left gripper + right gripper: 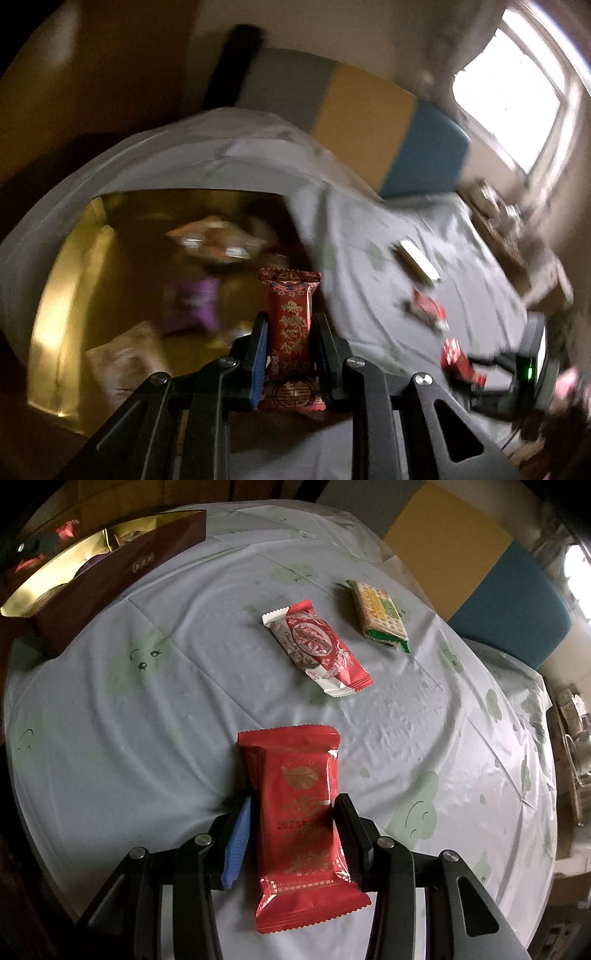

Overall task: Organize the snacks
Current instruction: 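Carry the red candy with the left tool into the gold tray and release, then carry the red bar with the right tool into the gold tray and release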

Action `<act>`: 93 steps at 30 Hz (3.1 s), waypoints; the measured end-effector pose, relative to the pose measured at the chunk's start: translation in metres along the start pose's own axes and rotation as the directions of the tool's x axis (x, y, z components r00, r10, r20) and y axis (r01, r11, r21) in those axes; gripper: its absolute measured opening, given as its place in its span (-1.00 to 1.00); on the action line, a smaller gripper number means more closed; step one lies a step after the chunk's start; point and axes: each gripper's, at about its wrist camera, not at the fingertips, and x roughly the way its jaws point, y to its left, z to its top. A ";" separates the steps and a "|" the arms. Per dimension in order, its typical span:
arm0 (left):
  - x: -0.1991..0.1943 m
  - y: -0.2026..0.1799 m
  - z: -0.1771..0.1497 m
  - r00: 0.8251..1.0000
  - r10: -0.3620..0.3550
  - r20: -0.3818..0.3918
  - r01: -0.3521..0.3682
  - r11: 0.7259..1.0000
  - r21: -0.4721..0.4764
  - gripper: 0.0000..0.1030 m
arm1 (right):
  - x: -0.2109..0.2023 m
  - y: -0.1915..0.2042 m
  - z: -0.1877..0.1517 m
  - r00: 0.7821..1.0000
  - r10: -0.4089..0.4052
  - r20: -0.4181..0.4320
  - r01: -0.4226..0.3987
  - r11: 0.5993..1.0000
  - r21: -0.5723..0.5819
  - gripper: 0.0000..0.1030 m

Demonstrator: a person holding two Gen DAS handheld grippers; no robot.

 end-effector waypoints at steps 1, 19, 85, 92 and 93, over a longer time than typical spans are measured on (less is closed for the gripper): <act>-0.002 0.013 0.003 1.000 0.011 0.003 -0.011 0.999 -0.033 -0.55 | 0.000 0.000 0.000 1.000 -0.002 0.000 0.002 1.000 -0.002 -0.12; 0.028 0.073 -0.008 0.993 -0.030 -0.112 -0.005 0.953 -0.303 -0.49 | -0.002 0.006 0.000 1.000 -0.024 0.003 0.024 0.999 -0.028 -0.12; 0.003 0.016 -0.033 0.987 0.159 -0.023 -0.157 0.984 0.088 -0.49 | -0.011 0.000 0.010 0.999 -0.005 -0.041 0.013 0.977 0.211 -0.25; 0.003 0.020 -0.033 0.988 0.156 -0.024 -0.154 0.985 0.079 -0.48 | -0.040 0.010 0.026 0.992 0.086 0.087 -0.109 0.949 0.295 -0.25; 0.002 0.021 -0.033 0.988 0.154 -0.022 -0.152 0.985 0.076 -0.48 | -0.041 0.015 0.029 0.990 0.101 0.100 -0.126 0.948 0.292 -0.25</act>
